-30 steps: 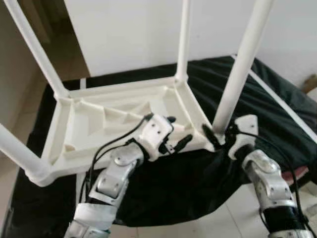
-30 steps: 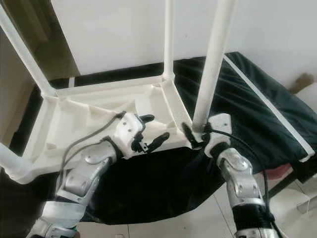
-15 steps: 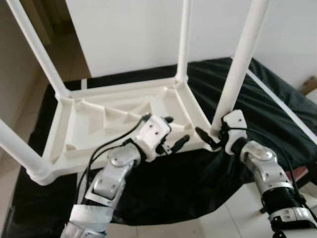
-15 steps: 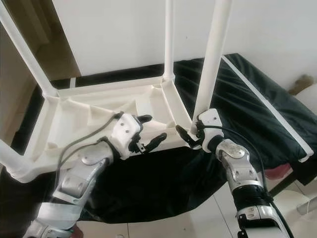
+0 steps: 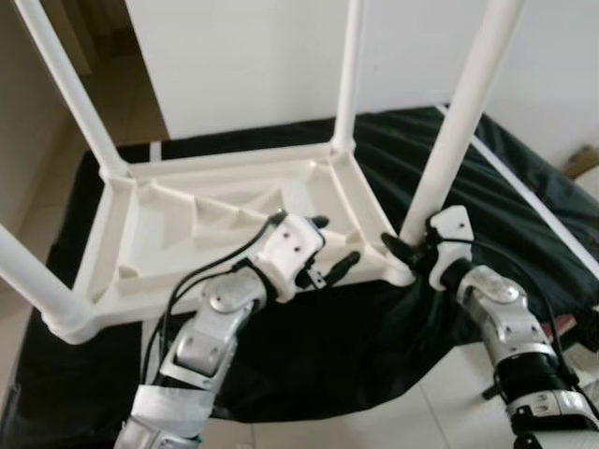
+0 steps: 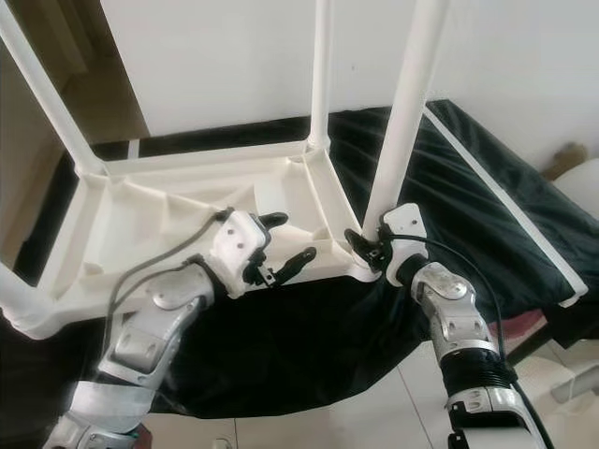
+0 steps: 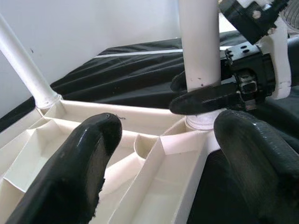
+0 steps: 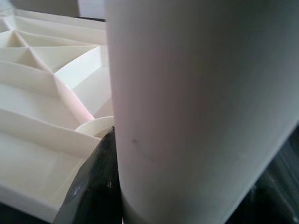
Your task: Building children table
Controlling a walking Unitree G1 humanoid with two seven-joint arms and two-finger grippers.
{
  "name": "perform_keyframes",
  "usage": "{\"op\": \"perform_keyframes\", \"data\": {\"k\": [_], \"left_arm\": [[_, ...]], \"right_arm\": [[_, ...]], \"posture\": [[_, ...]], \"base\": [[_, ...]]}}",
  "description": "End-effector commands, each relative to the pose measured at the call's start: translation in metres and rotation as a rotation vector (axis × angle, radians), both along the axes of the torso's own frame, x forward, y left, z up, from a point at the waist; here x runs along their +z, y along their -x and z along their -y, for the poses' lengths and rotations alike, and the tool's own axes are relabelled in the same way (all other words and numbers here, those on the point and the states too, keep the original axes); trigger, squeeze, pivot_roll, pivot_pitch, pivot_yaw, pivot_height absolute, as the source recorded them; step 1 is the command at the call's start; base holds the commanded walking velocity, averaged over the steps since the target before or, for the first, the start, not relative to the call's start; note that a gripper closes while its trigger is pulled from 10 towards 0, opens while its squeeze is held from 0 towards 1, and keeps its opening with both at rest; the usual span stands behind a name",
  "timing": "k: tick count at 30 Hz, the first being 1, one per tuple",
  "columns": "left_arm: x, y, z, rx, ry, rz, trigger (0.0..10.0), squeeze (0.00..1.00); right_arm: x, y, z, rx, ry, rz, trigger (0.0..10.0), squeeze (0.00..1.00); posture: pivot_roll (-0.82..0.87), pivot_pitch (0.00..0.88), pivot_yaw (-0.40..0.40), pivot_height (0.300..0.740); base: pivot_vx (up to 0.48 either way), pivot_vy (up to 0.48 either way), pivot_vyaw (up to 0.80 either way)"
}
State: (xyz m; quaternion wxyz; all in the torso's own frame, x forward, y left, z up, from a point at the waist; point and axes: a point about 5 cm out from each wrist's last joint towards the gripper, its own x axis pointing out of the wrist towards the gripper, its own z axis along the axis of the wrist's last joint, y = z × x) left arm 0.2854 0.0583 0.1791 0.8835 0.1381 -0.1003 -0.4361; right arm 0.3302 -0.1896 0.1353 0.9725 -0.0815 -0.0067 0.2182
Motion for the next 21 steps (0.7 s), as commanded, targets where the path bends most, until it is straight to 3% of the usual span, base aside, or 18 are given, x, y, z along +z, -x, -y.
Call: {"op": "perform_keyframes", "data": {"k": [1,6,13,16,19,20,21], "left_arm": [[-0.001,0.001,0.0,0.034,-0.004,0.003,10.0,0.0],[-0.001,0.001,-0.001,0.031,-0.009,0.004,10.0,0.0],[-0.001,0.002,-0.002,0.031,-0.009,0.001,10.0,0.0],[-0.002,0.003,-0.002,0.032,-0.007,-0.004,10.0,0.0],[-0.002,0.003,-0.001,0.033,-0.008,-0.005,10.0,0.0],[-0.002,0.004,0.0,0.031,-0.007,-0.007,10.0,0.0],[-0.002,0.004,0.0,0.031,-0.007,-0.007,10.0,0.0]], "right_arm": [[-0.007,0.001,-0.004,-0.012,0.013,-0.029,10.0,0.0],[-0.006,-0.001,-0.005,-0.192,-0.022,-0.014,10.0,0.0],[-0.003,0.002,-0.004,-0.279,-0.061,-0.002,10.0,0.0],[-0.007,0.006,-0.003,-0.437,-0.087,-0.022,10.0,0.0],[-0.011,0.009,-0.005,-0.517,-0.09,-0.034,10.0,0.0],[-0.017,0.014,-0.008,-0.606,-0.092,-0.048,10.0,0.0],[-0.017,0.014,-0.008,-0.606,-0.092,-0.048,10.0,0.0]], "posture": [[0.1,0.019,-0.016,0.74],[0.11,0.025,-0.012,0.74],[0.11,0.031,-0.011,0.74],[0.1,0.034,-0.011,0.74],[0.1,0.036,-0.009,0.74],[0.1,0.034,-0.008,0.74],[0.1,0.034,-0.008,0.74]], "base": [[0.0,0.0,0.0],[0.0,0.0,0.0],[0.0,0.0,0.0],[0.0,0.0,0.0],[0.0,0.0,0.0],[0.0,0.0,0.0],[0.0,0.0,0.0]]}}
